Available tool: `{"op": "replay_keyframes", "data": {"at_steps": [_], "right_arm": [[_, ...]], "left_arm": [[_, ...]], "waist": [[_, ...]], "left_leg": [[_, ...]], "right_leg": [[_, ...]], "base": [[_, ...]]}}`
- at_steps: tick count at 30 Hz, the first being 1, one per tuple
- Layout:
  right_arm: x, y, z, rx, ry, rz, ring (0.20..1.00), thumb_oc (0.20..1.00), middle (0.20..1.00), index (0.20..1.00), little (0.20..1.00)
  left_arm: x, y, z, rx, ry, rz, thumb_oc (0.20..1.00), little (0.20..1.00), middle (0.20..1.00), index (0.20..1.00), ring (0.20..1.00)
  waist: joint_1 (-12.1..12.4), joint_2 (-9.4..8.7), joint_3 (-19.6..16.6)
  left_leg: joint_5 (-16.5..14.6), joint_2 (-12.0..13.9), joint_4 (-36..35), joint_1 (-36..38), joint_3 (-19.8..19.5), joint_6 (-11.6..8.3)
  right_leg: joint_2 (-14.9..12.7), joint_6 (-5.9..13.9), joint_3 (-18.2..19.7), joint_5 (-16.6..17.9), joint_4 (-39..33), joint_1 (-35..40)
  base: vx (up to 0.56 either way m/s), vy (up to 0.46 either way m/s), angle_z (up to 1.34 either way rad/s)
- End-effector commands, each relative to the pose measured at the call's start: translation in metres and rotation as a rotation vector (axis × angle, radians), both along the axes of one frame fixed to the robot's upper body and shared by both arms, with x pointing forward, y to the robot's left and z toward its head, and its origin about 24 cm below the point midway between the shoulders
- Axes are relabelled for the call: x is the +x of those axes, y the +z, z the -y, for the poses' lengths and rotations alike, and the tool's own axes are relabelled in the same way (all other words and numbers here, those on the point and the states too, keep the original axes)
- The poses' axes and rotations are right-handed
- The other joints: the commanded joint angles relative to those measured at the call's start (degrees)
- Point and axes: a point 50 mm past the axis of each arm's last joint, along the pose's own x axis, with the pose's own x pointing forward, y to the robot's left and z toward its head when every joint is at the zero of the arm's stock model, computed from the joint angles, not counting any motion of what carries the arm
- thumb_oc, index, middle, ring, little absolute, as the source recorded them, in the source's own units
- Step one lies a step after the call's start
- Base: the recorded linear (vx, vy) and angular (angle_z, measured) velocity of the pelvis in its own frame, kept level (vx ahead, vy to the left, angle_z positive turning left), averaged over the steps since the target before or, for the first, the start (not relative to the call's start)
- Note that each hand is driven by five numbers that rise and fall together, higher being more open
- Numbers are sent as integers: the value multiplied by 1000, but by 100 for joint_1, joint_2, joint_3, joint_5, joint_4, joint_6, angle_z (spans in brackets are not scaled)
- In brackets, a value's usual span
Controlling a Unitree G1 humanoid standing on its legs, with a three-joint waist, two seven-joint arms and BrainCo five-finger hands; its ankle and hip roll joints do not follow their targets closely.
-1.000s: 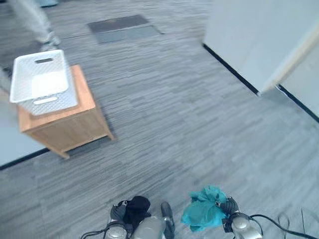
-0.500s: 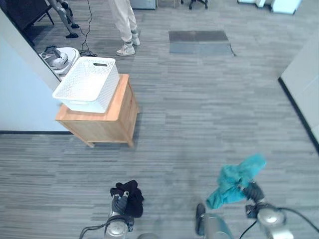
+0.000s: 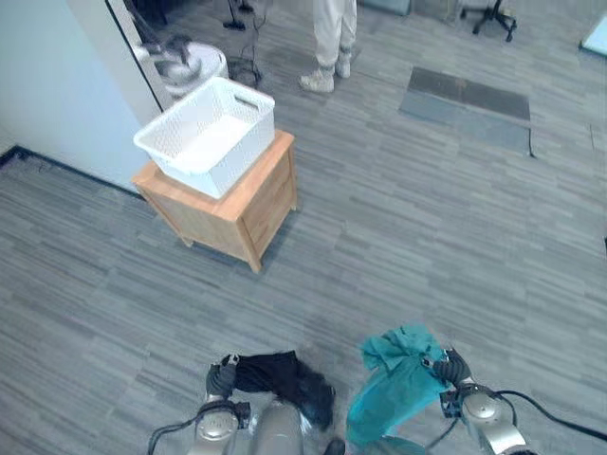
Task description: Tidy up the quilt and then pick up the clothes from the bed and put them into the laundry hamper.
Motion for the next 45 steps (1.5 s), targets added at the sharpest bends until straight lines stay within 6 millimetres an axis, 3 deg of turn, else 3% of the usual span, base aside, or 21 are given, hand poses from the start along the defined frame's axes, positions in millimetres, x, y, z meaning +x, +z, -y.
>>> {"op": "replay_keyframes", "data": {"at_steps": [1, 3, 7, 9, 11, 16, 18, 19, 20, 21, 22, 23, 24, 29, 33, 34, 35, 36, 38, 41, 45], "right_arm": [[26, 26, -2, 7, -7, 170, 200, 200, 200, 200, 200], [25, 26, -2, 9, -10, 168, 200, 200, 200, 200, 200], [25, 29, 0, 0, -7, 181, 200, 200, 200, 200, 200], [24, 28, 1, -1, -11, 172, 200, 200, 200, 200, 200], [23, 26, 5, 5, -55, 164, 200, 200, 200, 200, 200], [26, 28, 0, 9, -39, 178, 200, 200, 200, 200, 200], [28, 29, 0, 11, -20, 180, 200, 200, 200, 200, 200], [31, 37, 7, -30, 9, 217, 200, 200, 200, 200, 200], [32, 37, 7, -30, 9, 217, 200, 200, 200, 200, 200], [32, 41, 17, -69, 3, 227, 200, 200, 200, 200, 200], [31, 41, 17, -69, 3, 227, 200, 200, 200, 200, 200], [31, 41, 22, -86, 4, 222, 200, 200, 200, 200, 200], [38, 47, 27, -119, 11, 237, 200, 200, 200, 200, 200], [45, 54, 29, -148, 29, 265, 200, 200, 200, 200, 200], [40, 51, 17, -94, 19, 268, 200, 200, 200, 200, 200], [39, 53, 11, -60, 26, 288, 200, 200, 200, 200, 200], [39, 53, 11, -60, 25, 287, 200, 200, 200, 200, 200], [33, 53, 10, -35, 21, 287, 200, 200, 200, 200, 200], [35, 57, 9, -26, 21, 310, 200, 200, 200, 200, 200], [37, 68, 8, -39, 58, 366, 200, 200, 200, 200, 200], [57, 117, 20, -177, 124, 572, 200, 200, 200, 200, 200]], "left_arm": [[30, 37, -21, 138, -56, 176, 200, 200, 200, 200, 200], [33, 39, -23, 150, -56, 186, 200, 200, 200, 200, 200], [44, 53, -23, 156, -90, 258, 200, 200, 200, 200, 200], [45, 55, -23, 155, -90, 271, 200, 200, 200, 200, 200], [50, 60, -28, 178, -89, 285, 200, 200, 200, 200, 200], [48, 57, -38, 217, -82, 257, 200, 200, 200, 200, 200], [36, 48, -43, 216, -59, 210, 200, 200, 200, 200, 200], [33, 45, -42, 201, -44, 204, 200, 200, 200, 200, 200], [33, 45, -42, 201, -44, 204, 200, 200, 200, 200, 200], [33, 44, -36, 179, -58, 211, 200, 200, 200, 200, 200], [33, 44, -36, 178, -58, 210, 200, 200, 200, 200, 200], [32, 43, -34, 165, -67, 209, 200, 200, 200, 200, 200], [33, 44, -33, 160, -80, 213, 200, 200, 200, 200, 200], [26, 48, -32, 157, -125, 209, 200, 200, 200, 200, 200], [25, 48, -35, 185, -159, 185, 200, 200, 200, 200, 200], [27, 50, -33, 192, -174, 196, 200, 200, 200, 200, 200], [27, 50, -33, 192, -175, 196, 200, 200, 200, 200, 200], [26, 49, -28, 184, -200, 193, 200, 200, 200, 200, 200], [30, 51, -31, 203, -205, 198, 200, 200, 200, 200, 200], [33, 55, -35, 227, -226, 209, 200, 200, 200, 200, 200], [28, 53, -34, 215, -238, 198, 200, 200, 200, 200, 200]], "waist": [[-30, -156, 2], [-86, -124, 27], [-307, -50, 103], [-369, -45, 101], [-490, -12, 130], [-499, -95, 123], [-516, -98, 31], [-509, 13, 68], [-526, 12, 49], [-553, -23, 121], [-585, -5, 126], [-563, -11, 124], [-470, -17, 147], [-321, 109, 49], [-525, 22, 111], [-651, -16, 94], [-650, -16, 94], [-861, 35, 81], [-945, 93, 105], [-942, 29, 87], [-874, -6, 27]], "left_leg": [[-209, 58, -581, 792, -621, -885], [-205, -5, -725, 966, -791, -868], [-155, 84, -1010, 1378, -1564, -1210], [-62, 164, -1055, 1386, -1719, -1330], [-197, 449, -1101, 1548, -2280, -1626], [-268, 789, -1101, 1895, -2520, -2002], [-194, 986, -1080, 2070, -2577, -2145], [304, 1351, -369, 1724, -2527, -2224], [316, 1352, -364, 1688, -2546, -2226], [668, 1526, 253, 1284, -1770, -2069], [649, 1555, 300, 1251, -1816, -2077], [405, 1376, 247, 1094, -1483, -2041], [221, 796, 179, 385, -1128, -1903], [417, 454, -521, 193, -793, -1723], [412, 315, -1031, 765, -704, -1539], [287, 281, -1095, 904, -944, -1501], [284, 282, -1094, 910, -945, -1501], [217, 253, -1101, 988, -1333, -1512], [282, 301, -1101, 1017, -1428, -1521], [236, 354, -1101, 1142, -1463, -1568], [285, 441, -1095, 1272, -1457, -1738]], "right_leg": [[-882, 526, 929, 1583, 575, -354], [-961, 526, 972, 1474, 771, -617], [-1098, 137, 1436, 901, -1643, -1136], [-1081, 31, 1613, 1075, -2630, -1116], [-1475, 264, 2457, 1560, -3711, -1455], [-1740, 401, 2242, 1712, -3669, -1409], [-1586, 400, 2254, 1655, -3531, -1305], [-1401, 257, 2071, 1593, -3545, -1084], [-1403, 251, 2057, 1605, -3555, -1101], [-1408, 72, 1615, 1463, -3714, -661], [-1389, 65, 1573, 1469, -3738, -631], [-1383, 77, 1362, 1333, -3857, -390], [-1280, 53, 1182, 1190, -3878, -181], [-747, -29, 1043, 841, -3658, 38], [-791, 280, 1126, 967, -1951, -429], [-714, 364, 1666, 940, -1962, -588], [-713, 363, 1665, 940, -1969, -579], [-669, 162, 2420, 866, -2647, -640], [-752, 94, 2808, 1189, -3089, -887], [-924, 92, 2623, 1148, -3258, -846], [-961, 124, 2294, 1266, -3715, -486]], "base": [[518, 72, 126], [407, 6, 111], [540, -213, 117], [395, -299, 124], [511, -372, 132], [479, -387, 109], [555, -493, 91], [275, -256, 55], [458, -444, 47], [183, -200, 18], [369, -295, 40], [380, -234, 101], [383, -224, 104], [267, -60, 28], [244, 82, -12], [203, 7, 51], [348, -69, 67], [197, -53, 56], [166, -215, 89], [165, -160, 74], [118, -156, 35]]}}
